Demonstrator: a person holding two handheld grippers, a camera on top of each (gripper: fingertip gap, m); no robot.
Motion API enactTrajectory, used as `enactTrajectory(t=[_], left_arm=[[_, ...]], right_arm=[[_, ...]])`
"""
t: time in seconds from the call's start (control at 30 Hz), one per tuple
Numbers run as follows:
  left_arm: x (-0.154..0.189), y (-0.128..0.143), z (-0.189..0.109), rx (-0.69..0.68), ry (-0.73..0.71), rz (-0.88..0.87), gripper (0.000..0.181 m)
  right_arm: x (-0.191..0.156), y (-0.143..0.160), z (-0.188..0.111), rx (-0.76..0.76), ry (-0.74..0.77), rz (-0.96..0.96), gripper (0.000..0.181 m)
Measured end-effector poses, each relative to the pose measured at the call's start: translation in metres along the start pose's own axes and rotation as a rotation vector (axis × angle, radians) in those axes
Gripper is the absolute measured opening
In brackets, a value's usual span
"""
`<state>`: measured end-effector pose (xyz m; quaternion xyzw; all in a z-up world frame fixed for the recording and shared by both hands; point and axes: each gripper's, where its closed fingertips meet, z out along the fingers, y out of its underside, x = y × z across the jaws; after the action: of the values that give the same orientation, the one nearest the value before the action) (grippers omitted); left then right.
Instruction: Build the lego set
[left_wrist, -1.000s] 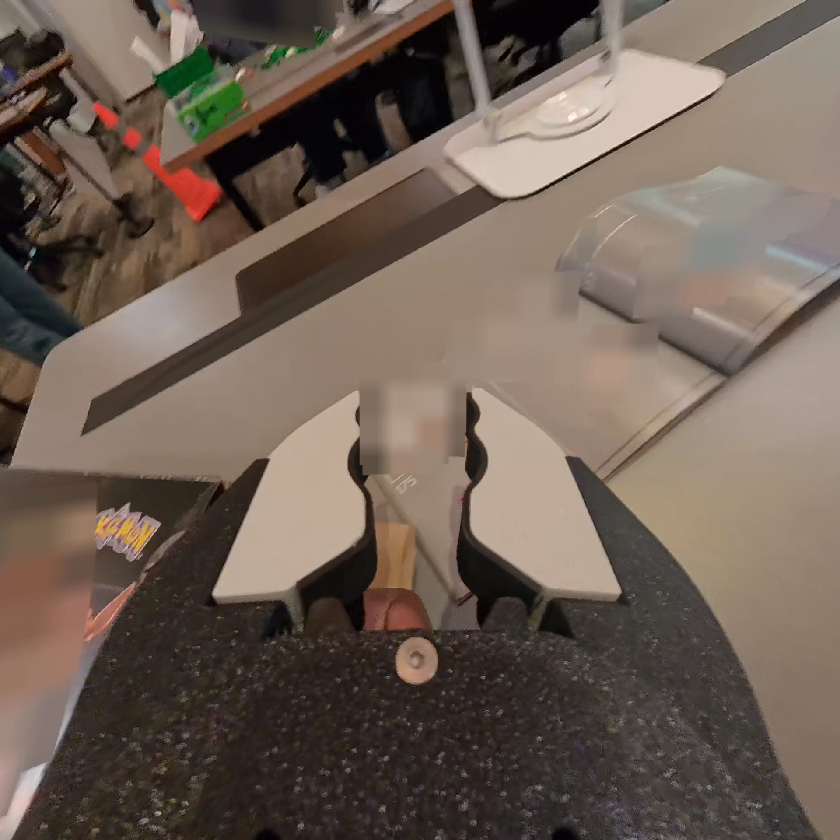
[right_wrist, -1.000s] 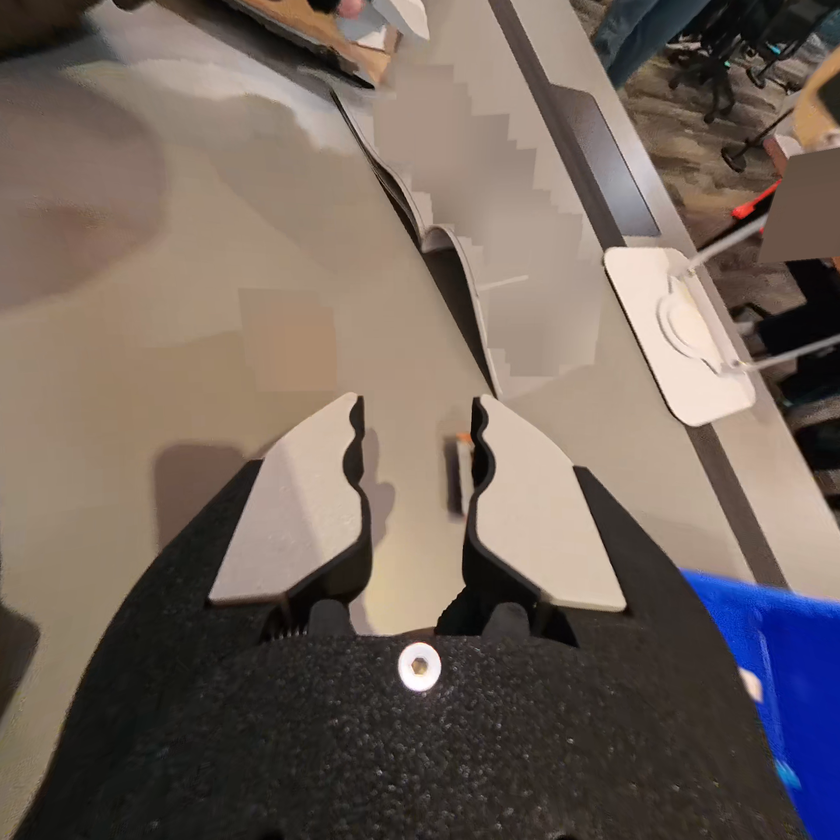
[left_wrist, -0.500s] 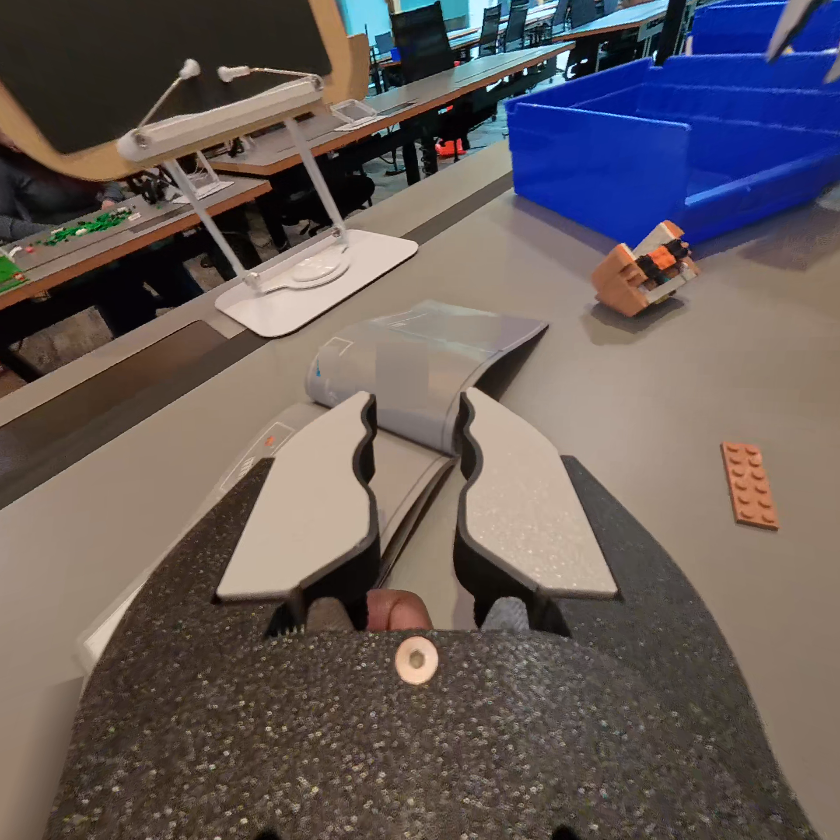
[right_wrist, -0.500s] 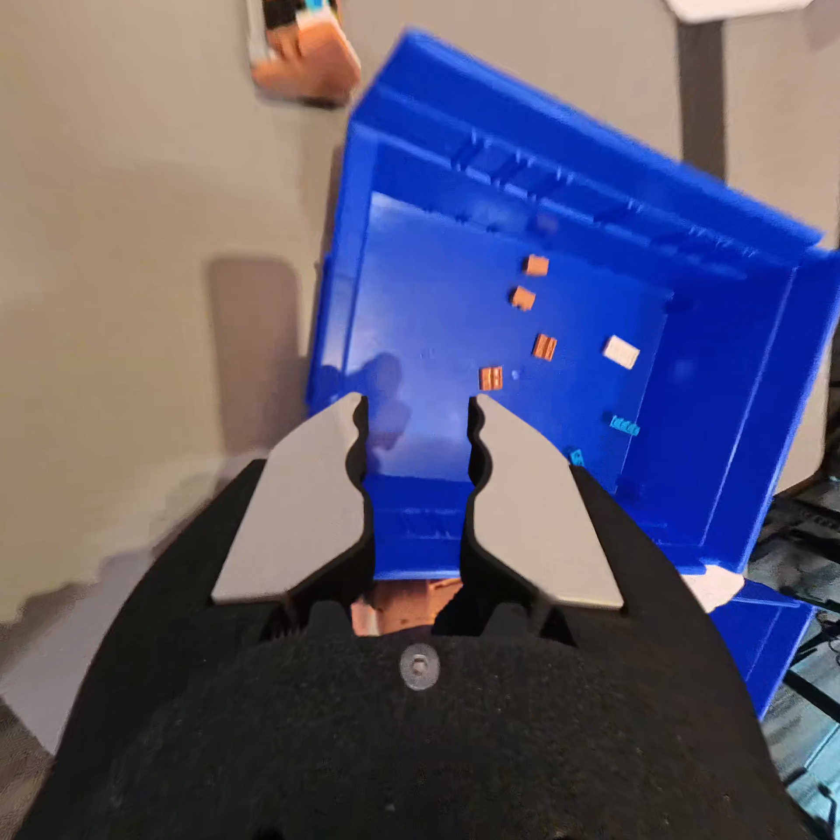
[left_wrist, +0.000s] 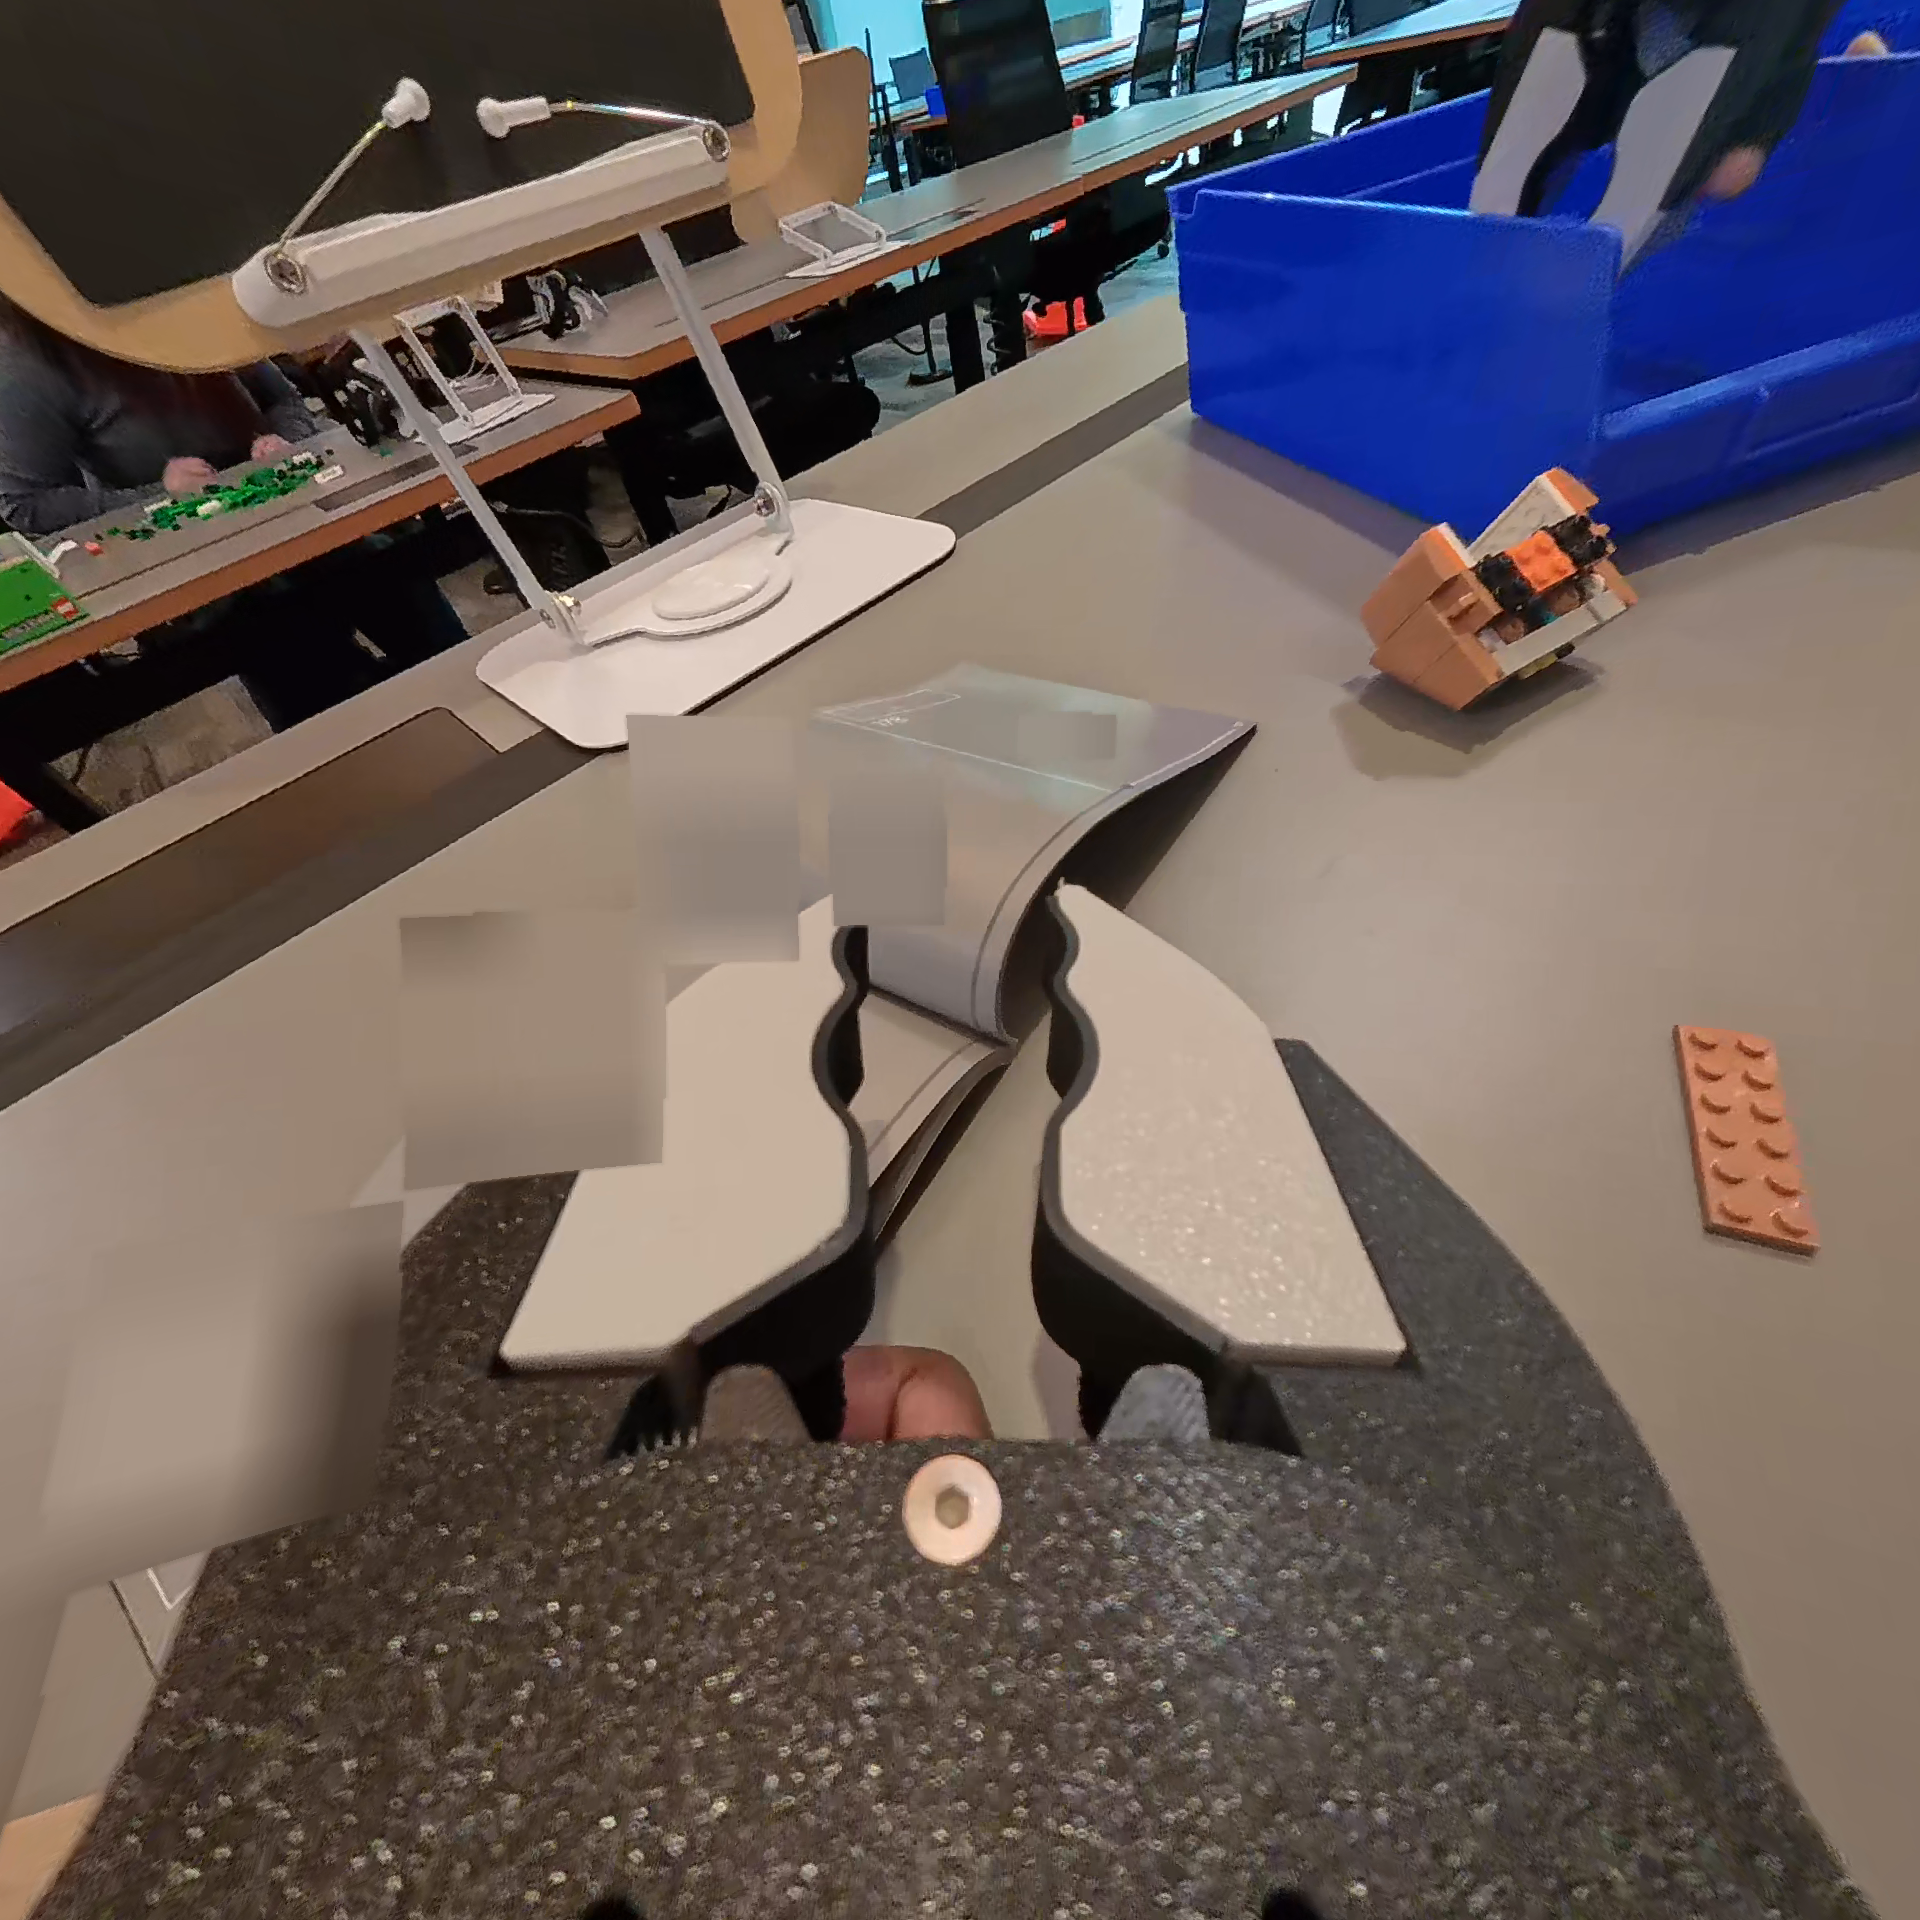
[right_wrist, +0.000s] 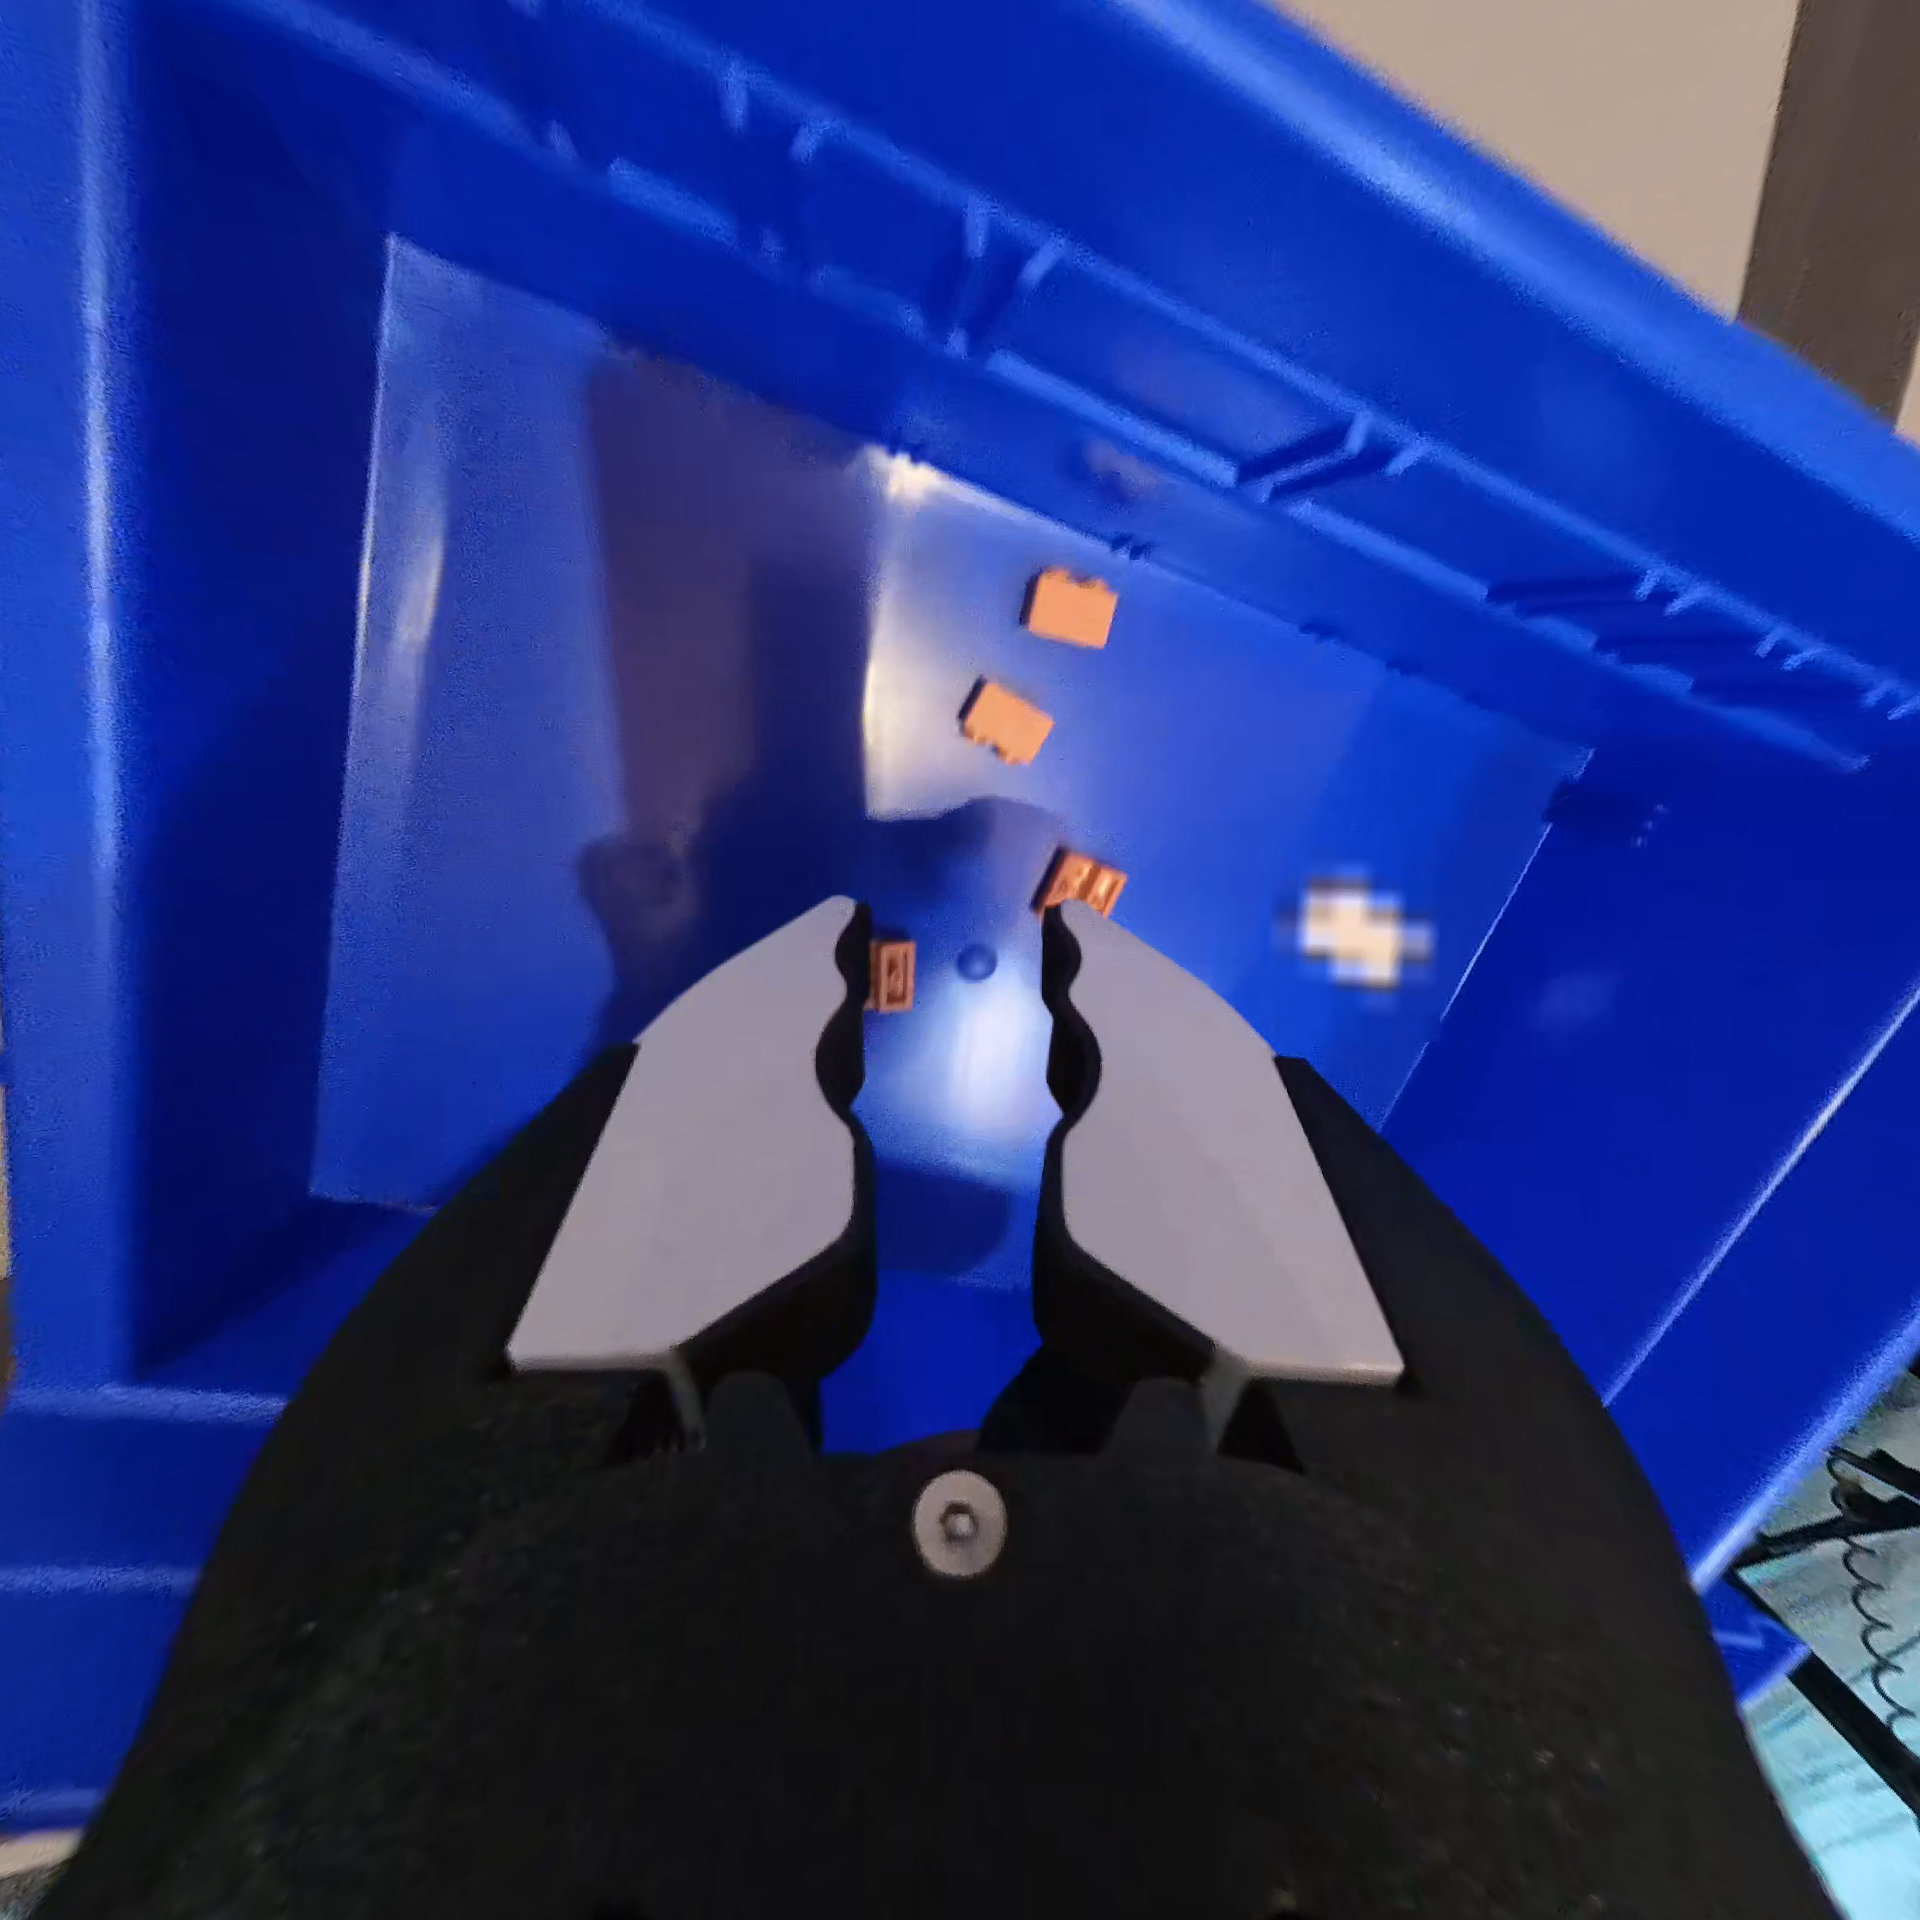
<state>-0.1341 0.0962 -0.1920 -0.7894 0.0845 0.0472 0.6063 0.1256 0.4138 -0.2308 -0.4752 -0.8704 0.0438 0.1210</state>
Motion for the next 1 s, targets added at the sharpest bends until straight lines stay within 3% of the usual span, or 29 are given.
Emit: enactTrajectory(t=[0.33, 0.43, 0.47, 0.6, 0.67, 0.77, 0.87, 1.0], left_arm=[[0.002, 0.000, -0.003, -0.012, 0.001, 0.036, 0.032], [0.005, -0.001, -0.004, -0.012, 0.006, 0.051, 0.032], [0.005, -0.001, -0.005, -0.010, 0.007, 0.054, 0.032], [0.010, -0.003, -0.006, -0.002, 0.023, 0.055, 0.031], [0.014, -0.005, -0.007, 0.004, 0.045, 0.044, 0.031], [0.026, -0.009, -0.009, 0.016, 0.103, 0.017, 0.031], [0.046, -0.015, -0.010, 0.027, 0.234, -0.080, 0.032], [0.080, -0.031, -0.013, 0.073, 0.456, -0.318, 0.032]], right_arm=[[0.008, -0.018, 0.037, -0.036, -0.026, 0.222, 0.032], [0.008, -0.017, 0.038, -0.037, -0.044, 0.286, 0.027], [0.007, -0.017, 0.038, -0.036, -0.048, 0.296, 0.018], [0.002, -0.016, 0.033, -0.045, -0.027, 0.287, 0.018], [0.001, -0.023, 0.016, -0.009, 0.026, 0.288, 0.017], [-0.018, -0.068, -0.033, 0.179, 0.104, 0.261, 0.017], [-0.064, -0.141, -0.082, 0.426, 0.159, 0.140, 0.017], [-0.144, -0.240, -0.094, 0.652, 0.176, -0.102, 0.017]])
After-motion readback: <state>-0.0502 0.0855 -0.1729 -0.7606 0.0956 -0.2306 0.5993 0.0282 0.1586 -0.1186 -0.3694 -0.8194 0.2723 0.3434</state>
